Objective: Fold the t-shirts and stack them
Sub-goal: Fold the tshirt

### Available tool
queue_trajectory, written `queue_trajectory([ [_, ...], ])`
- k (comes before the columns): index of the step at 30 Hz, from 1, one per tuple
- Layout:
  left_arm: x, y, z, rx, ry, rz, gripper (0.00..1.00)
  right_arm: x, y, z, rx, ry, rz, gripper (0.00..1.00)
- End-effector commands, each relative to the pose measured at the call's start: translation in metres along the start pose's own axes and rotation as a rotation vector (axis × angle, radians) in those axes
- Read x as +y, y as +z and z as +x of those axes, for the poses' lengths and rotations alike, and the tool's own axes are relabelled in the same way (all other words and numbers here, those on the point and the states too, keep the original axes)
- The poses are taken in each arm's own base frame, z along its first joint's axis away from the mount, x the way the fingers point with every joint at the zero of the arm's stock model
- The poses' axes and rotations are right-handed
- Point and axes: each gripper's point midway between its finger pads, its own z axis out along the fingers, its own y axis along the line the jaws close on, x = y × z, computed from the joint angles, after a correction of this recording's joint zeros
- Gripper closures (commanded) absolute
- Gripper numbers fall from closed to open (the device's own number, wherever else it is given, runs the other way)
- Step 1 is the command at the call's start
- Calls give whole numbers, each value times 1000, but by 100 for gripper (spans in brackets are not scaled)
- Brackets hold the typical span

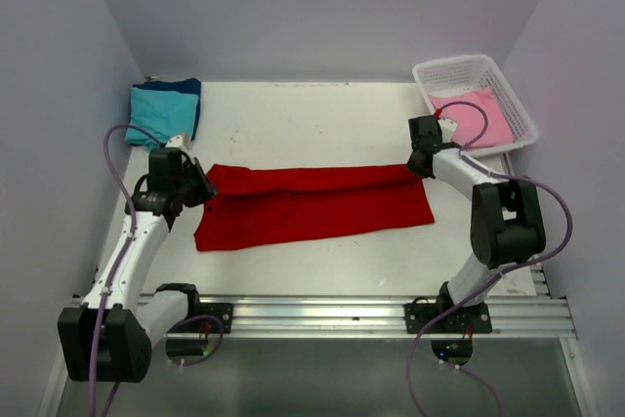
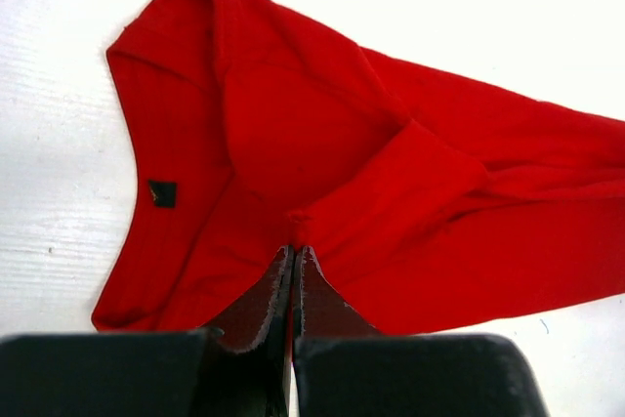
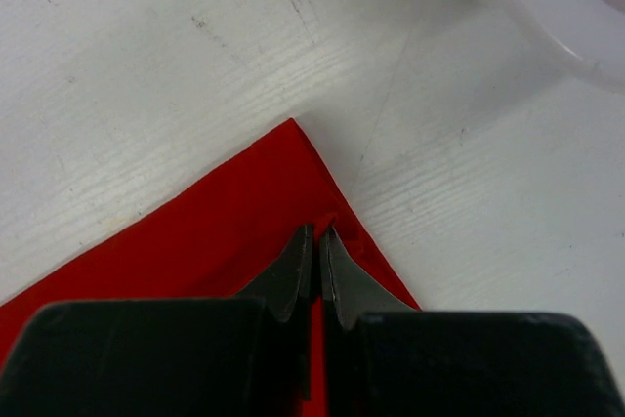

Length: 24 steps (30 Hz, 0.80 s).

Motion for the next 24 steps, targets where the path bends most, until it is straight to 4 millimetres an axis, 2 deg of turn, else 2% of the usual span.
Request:
queue_trajectory([
  [1,9,-1,8,12,9,-21,100,4,-14,-13,-52,17,-36,100],
  [8,17,3,28,55,-6,-33,100,2,-11,-8,-47,5,-29,100],
  [21,16,0,30,67,-21,-33,100,2,-19,-6,-46,-13,-33,100],
  [22,15,-2,30,67,-21,-29,100,0,-21,-4,-39,-17,-29,85],
  [23,12,-4,31,74,-21,-17,98,0,-26,-5,-45,-19,-37,78],
  [24,11,-6,31,78,-23,-13,81,0,-29,-7,-48,-20,-41,72],
])
